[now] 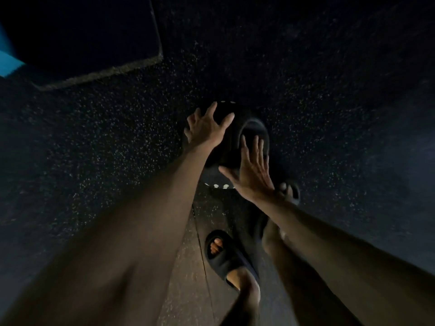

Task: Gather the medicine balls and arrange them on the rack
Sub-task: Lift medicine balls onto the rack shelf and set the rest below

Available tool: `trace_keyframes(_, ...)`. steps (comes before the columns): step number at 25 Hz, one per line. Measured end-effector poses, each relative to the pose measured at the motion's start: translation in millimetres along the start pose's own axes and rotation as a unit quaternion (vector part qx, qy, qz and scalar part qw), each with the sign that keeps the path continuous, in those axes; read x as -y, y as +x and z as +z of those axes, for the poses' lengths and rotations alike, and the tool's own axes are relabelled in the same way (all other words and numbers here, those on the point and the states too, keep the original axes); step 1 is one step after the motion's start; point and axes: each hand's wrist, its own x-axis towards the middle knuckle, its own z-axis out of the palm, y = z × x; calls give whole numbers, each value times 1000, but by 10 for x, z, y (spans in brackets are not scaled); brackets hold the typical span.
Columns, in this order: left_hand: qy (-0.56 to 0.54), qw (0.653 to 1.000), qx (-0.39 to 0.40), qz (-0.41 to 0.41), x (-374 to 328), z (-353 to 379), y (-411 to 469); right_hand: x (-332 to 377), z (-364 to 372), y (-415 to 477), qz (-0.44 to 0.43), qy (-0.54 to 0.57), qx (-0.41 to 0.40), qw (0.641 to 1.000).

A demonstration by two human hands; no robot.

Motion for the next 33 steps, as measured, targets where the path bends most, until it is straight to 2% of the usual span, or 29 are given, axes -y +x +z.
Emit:
trace_keyframes(3,-9,999,-26,27,-46,-65,230,32,-198,369,3,47,6,999)
trace_keyframes(7,-37,992,-87,80,36,-31,94,162,-613,926,36,51,18,998)
trace_keyframes(11,-49,988,-99,106,-125,-132,77,434,-1113,1780,84,60,43,994)
trace_keyframes(15,-72,996,-51,8,-604,-693,918,414,-1416,1941,4,75,-9,997)
trace_keyframes(17,-95,994,-36,-47,-816,-943,1350,299,-1432,1772,-31,55,5,998)
trace_keyframes(19,-97,993,-56,-43,-892,-1044,1511,227,-1427,1793,-32,61,33,997)
trace_keyframes(23,-96,990,-77,64,-774,-1151,1514,475,-1723,2499,15,94,48,994)
trace_keyframes(28,-77,990,-60,106,-790,-1320,1859,673,-2168,3501,94,92,86,988)
trace_keyframes(30,-57,991,-59,105,-929,-1456,2140,796,-2289,3866,99,93,71,988)
trace_keyframes(33,-60,997,-16,49,-1149,-1779,2637,1022,-2450,4243,174,145,24,974)
